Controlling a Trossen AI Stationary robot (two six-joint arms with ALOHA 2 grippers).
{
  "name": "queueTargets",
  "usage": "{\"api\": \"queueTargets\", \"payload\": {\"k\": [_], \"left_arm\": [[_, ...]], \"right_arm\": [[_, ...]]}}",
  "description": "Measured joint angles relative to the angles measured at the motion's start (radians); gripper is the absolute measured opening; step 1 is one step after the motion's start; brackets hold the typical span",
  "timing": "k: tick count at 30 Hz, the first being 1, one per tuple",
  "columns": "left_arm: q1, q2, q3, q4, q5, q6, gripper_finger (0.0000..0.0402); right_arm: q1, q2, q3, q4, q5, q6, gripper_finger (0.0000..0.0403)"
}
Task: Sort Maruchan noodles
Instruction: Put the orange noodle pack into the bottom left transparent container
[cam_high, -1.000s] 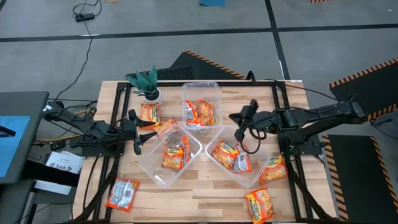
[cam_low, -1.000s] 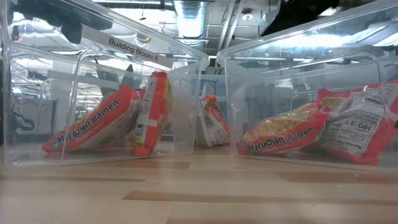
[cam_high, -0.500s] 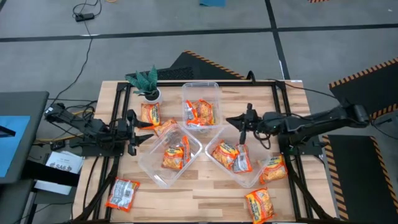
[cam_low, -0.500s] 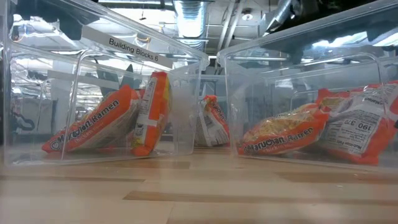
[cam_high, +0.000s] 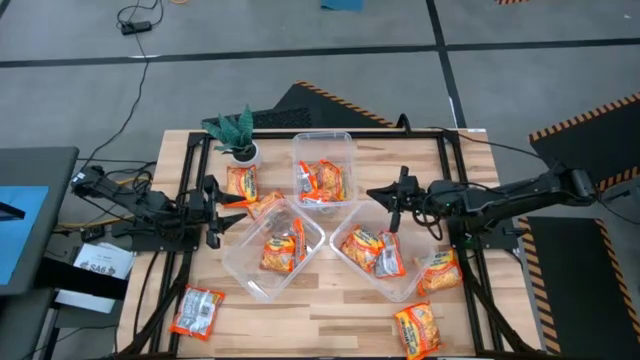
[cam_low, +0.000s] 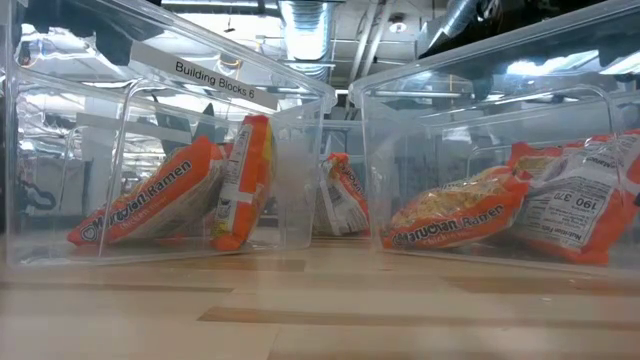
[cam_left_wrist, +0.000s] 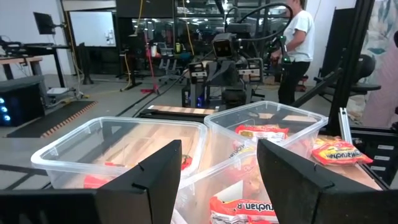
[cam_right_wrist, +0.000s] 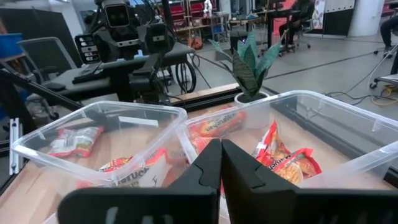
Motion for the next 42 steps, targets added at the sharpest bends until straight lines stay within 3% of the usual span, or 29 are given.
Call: {"api": "queueTargets", "payload": {"k": [17, 26, 30, 35, 39, 42], "left_arm": [[0.000, 0.000, 0.001, 0.000, -0.001, -0.006, 0.0199], [0.000, 0.001, 0.001, -0.084, -0.006, -0.235, 0.0199], [-0.001, 0.027, 0.016, -0.148, -0.166, -0.374, 0.0199], [0.000, 0.116, 0.110, -0.419, -0.398, -0.574, 0.0199], [0.035, 0.225, 0.184, -0.656, -0.475, -0.788, 0.0199], [0.119, 0.323, 0.212, -0.804, -0.453, -0.925, 0.0199]], "right_arm": [[0.000, 0.001, 0.000, 0.000, 0.001, -0.010, 0.0033], [0.000, 0.001, 0.001, -0.005, 0.002, -0.007, 0.0033], [0.000, 0.001, 0.001, -0.016, 0.002, 0.009, 0.0033], [0.000, 0.001, 0.001, -0.016, 0.002, 0.011, 0.0033], [0.000, 0.001, 0.001, -0.016, 0.005, 0.012, 0.0033], [0.000, 0.001, 0.001, -0.016, 0.006, 0.032, 0.0033]]}}
